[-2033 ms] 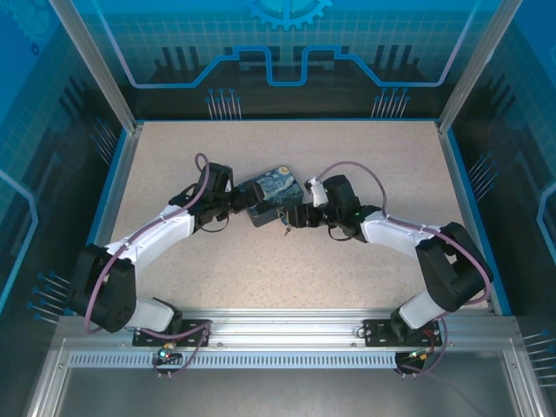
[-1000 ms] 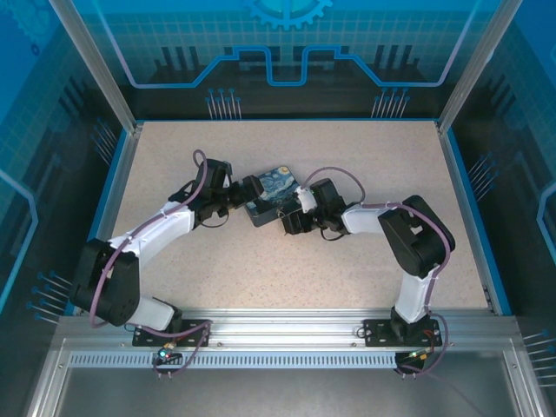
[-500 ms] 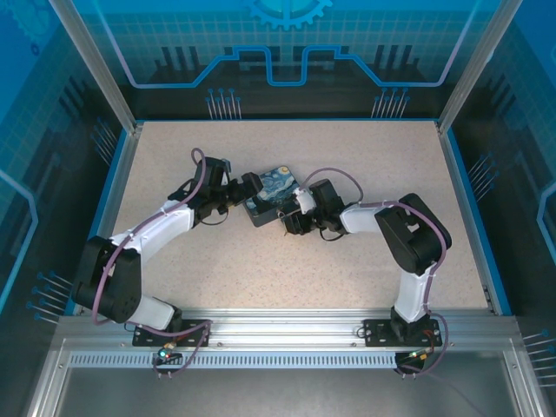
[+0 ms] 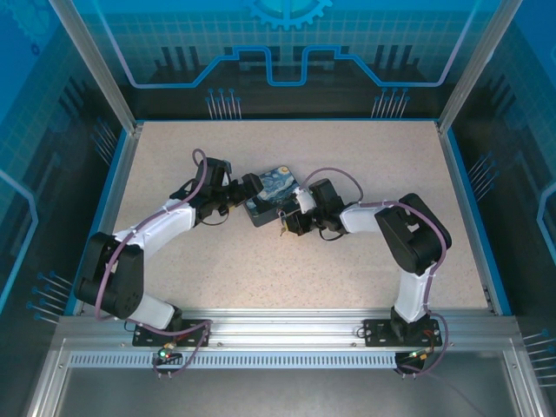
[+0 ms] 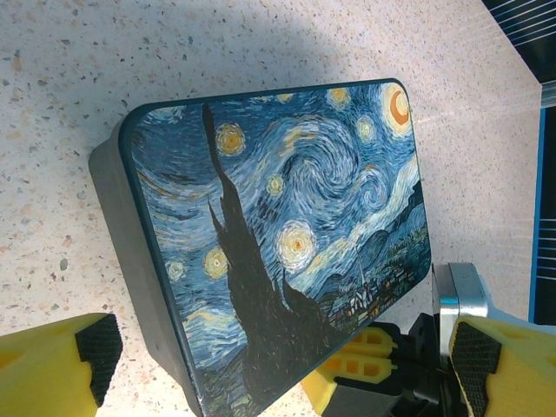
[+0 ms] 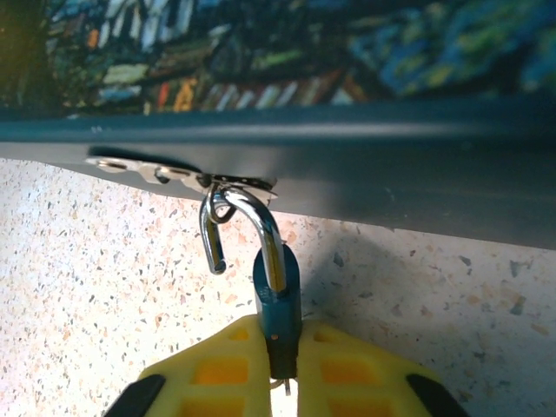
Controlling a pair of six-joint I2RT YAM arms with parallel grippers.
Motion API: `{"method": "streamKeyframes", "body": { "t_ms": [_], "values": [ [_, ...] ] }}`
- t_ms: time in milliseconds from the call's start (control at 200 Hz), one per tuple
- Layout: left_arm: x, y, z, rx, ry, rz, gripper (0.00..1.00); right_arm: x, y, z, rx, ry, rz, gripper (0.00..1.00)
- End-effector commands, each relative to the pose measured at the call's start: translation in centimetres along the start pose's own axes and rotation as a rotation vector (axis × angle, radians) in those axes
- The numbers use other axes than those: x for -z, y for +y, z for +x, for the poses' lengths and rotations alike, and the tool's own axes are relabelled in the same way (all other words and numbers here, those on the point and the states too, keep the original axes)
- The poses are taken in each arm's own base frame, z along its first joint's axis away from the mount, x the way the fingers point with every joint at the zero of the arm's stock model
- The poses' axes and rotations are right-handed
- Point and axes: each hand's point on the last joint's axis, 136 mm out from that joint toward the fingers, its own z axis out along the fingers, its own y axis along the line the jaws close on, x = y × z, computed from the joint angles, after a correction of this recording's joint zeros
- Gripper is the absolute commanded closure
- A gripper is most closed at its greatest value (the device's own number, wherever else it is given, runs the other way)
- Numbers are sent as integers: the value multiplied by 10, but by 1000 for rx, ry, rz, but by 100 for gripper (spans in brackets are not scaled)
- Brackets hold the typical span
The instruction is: Unlock the padlock with the key
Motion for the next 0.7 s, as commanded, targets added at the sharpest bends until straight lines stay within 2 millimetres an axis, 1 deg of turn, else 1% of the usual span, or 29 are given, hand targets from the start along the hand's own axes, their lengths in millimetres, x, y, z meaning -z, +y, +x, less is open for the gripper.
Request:
{"method": "streamKeyframes", "body": {
  "t_ms": [0,140,270,375,535,695],
  "values": [
    [1,-2,-9,-21,-16,-6,1,2,13,-13,-7,-25,-40,91],
    [5,12,-13,-59,-32,-106,1,6,16,-17,-59,-23,-43,93],
    [8,29,-14,-106,-41,-224,1,8,18,-18,-128,-22,-47,100],
    [8,41,-13,-167,-44,-324,1,9,20,-18,-189,-23,-55,100],
    [3,52,-9,-215,-43,-407,1,12,21,-17,-276,-18,-47,100],
    [-5,57,-6,-243,-44,-454,1,14,19,-16,-389,-17,-13,100]
  ]
}}
